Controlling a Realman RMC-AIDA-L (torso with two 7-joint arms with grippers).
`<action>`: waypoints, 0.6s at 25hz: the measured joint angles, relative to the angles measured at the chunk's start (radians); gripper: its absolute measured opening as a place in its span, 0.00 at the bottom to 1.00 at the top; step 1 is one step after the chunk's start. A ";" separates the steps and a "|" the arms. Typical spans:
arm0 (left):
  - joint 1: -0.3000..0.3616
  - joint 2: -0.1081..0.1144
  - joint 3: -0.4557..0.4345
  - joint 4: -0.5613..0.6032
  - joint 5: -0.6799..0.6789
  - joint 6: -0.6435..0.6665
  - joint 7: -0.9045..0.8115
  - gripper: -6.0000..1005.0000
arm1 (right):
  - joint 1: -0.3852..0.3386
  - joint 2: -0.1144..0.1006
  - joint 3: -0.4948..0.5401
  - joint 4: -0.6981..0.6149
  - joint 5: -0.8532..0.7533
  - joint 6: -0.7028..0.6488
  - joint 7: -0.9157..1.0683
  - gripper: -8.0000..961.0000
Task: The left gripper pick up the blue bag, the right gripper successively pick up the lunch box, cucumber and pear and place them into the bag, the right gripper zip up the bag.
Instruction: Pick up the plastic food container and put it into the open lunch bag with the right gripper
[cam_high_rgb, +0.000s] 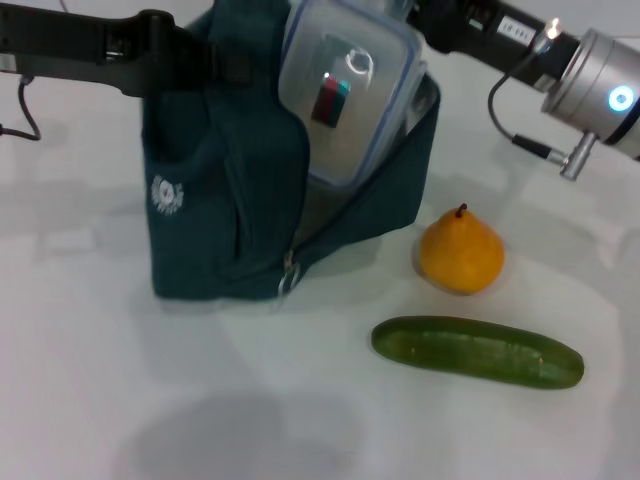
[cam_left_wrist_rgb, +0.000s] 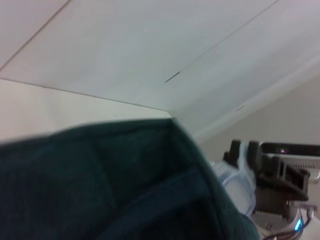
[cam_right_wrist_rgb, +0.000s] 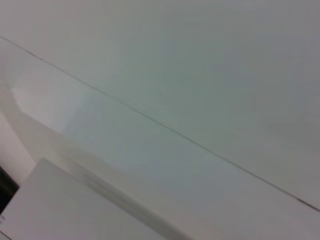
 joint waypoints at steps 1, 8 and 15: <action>0.000 0.000 0.000 0.000 0.000 -0.002 0.000 0.05 | -0.007 0.000 -0.027 -0.011 0.019 0.013 -0.002 0.15; -0.003 -0.003 0.007 -0.015 0.002 -0.008 0.008 0.05 | -0.030 0.000 -0.135 -0.068 0.058 0.105 -0.007 0.17; 0.002 -0.001 0.005 -0.030 0.004 -0.008 0.017 0.05 | -0.037 0.000 -0.143 -0.081 0.058 0.126 -0.041 0.19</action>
